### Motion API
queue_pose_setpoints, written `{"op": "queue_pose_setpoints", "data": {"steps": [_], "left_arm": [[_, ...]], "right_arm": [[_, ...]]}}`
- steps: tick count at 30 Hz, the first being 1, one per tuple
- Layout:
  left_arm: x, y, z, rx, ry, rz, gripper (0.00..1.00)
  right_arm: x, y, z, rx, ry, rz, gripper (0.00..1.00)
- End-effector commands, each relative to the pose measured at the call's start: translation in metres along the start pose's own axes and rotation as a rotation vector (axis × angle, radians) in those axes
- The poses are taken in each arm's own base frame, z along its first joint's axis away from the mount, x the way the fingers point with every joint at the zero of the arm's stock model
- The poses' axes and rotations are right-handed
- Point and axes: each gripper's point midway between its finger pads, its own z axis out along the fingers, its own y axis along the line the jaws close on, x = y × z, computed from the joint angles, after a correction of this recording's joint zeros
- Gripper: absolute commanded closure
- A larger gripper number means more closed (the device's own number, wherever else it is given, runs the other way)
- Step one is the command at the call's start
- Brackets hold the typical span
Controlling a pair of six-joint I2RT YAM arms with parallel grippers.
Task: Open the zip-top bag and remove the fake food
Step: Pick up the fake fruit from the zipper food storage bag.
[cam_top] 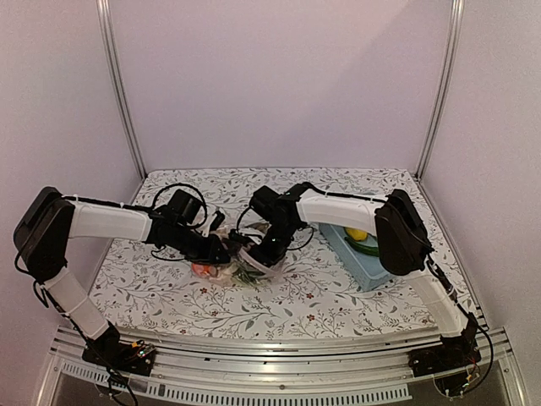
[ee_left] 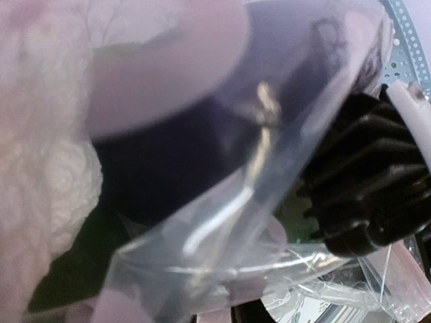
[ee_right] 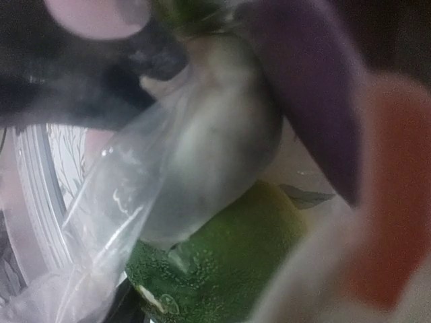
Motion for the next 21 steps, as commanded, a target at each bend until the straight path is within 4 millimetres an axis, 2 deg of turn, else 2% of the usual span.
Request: {"op": "queue_pose_setpoints", "data": {"steps": [1,4,7,8,10,14,21], "left_arm": [[0.005,-0.001,0.003,0.009,0.007,-0.001,0.82],[0.005,-0.002,0.003,0.012,0.008,-0.001,0.82],[0.004,-0.003,0.001,0.013,0.006,0.003,0.82],[0.004,-0.003,0.0,0.01,0.006,0.005,0.82],[0.003,-0.003,-0.002,0.0,0.003,0.01,0.82],[0.004,0.0,0.0,-0.008,0.01,0.011,0.82],[0.004,0.001,0.001,-0.015,0.012,0.016,0.83]], "right_arm": [[0.007,-0.017,0.014,0.095,0.036,0.014,0.4],[-0.001,-0.016,0.004,0.108,0.009,0.006,0.47],[0.001,-0.01,-0.006,0.104,0.005,-0.001,0.54],[0.001,-0.006,-0.016,0.106,-0.004,-0.008,0.55],[0.01,-0.003,-0.029,0.107,-0.002,-0.018,0.57],[0.017,0.013,-0.074,0.1,-0.044,-0.078,0.57],[0.052,0.022,-0.11,0.055,-0.022,-0.125,0.57]]}}
